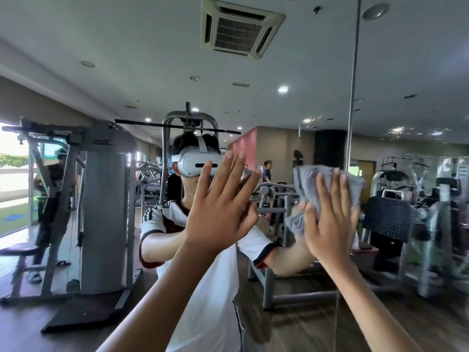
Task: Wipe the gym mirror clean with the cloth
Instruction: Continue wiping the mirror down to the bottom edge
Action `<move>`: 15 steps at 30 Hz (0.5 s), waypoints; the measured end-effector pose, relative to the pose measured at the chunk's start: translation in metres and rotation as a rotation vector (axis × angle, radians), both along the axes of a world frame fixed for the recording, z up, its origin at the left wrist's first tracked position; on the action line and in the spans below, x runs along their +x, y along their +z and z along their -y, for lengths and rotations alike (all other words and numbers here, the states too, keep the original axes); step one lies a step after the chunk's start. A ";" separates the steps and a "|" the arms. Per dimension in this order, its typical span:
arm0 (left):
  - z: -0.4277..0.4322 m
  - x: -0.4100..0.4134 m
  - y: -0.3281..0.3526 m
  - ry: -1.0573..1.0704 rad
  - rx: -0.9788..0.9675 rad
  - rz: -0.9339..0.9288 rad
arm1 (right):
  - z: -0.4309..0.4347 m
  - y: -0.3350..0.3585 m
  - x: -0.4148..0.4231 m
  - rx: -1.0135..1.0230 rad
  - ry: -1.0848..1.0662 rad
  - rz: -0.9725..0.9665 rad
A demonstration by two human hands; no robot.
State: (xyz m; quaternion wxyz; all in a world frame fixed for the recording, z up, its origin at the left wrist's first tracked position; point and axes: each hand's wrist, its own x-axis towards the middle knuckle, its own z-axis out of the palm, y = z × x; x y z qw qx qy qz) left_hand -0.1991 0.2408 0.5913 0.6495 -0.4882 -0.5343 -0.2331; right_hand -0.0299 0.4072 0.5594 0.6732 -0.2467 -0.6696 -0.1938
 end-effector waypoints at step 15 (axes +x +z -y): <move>0.016 0.012 0.029 -0.018 -0.020 -0.022 | -0.023 0.084 0.023 0.073 -0.040 0.118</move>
